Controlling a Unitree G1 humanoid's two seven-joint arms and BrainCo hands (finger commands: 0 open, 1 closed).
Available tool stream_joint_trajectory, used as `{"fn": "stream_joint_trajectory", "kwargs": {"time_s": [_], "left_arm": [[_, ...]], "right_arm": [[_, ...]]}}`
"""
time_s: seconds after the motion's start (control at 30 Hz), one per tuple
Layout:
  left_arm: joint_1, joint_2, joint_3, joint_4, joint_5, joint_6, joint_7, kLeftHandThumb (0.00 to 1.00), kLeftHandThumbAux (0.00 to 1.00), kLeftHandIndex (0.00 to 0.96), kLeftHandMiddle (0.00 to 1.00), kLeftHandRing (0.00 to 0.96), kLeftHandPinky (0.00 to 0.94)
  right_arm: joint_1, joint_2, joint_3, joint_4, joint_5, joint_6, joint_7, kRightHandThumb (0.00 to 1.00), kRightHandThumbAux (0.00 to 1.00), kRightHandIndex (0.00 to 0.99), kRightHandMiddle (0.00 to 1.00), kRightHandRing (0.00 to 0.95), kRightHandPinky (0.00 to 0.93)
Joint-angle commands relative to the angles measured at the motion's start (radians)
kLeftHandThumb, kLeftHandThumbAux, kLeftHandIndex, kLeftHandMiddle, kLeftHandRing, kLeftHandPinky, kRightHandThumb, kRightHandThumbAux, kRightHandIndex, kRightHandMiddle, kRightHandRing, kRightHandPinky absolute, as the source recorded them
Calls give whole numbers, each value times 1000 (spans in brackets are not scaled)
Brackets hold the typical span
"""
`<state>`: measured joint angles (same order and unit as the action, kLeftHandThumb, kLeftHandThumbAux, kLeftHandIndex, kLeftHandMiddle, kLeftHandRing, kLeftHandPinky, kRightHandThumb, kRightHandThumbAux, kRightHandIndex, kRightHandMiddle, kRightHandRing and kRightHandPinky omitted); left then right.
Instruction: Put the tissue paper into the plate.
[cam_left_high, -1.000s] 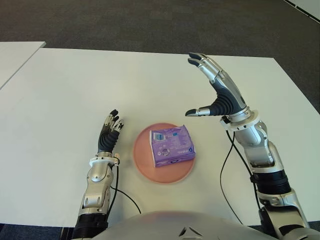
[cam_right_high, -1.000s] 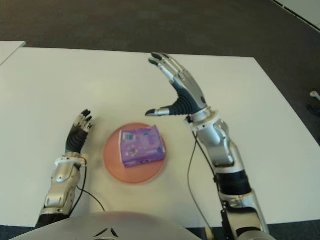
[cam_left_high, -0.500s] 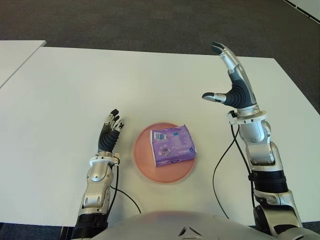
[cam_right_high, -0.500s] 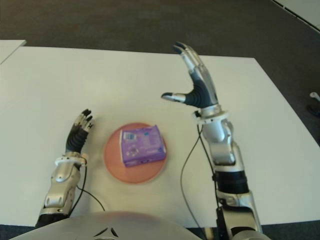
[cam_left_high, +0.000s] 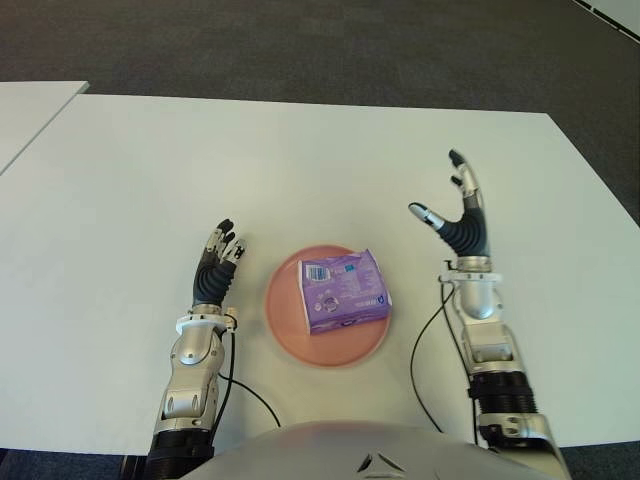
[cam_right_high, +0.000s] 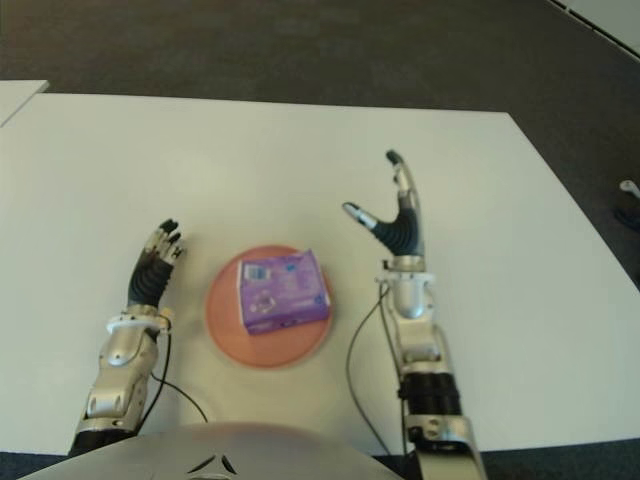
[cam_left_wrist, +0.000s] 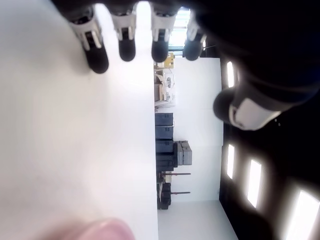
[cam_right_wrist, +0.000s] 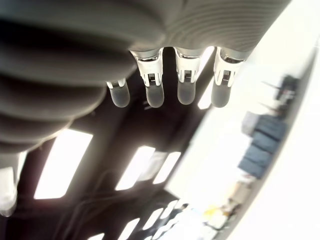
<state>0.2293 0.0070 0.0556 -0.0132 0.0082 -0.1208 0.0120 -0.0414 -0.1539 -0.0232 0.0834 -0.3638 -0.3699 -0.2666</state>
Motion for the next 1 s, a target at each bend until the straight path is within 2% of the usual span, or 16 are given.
{"fn": "stream_joint_trajectory", "kwargs": {"time_s": [0.03, 1.0], "left_arm": [[21, 1, -8, -5, 0, 26, -4, 0, 500, 0, 0, 0, 0], [34, 5, -5, -31, -13, 44, -13, 0, 514, 0, 0, 0, 0]], "right_arm": [[27, 38, 20, 4, -15, 33, -24, 111, 511, 0, 0, 0, 0], [39, 47, 33, -20, -27, 49, -34, 106, 519, 0, 0, 0, 0]]}}
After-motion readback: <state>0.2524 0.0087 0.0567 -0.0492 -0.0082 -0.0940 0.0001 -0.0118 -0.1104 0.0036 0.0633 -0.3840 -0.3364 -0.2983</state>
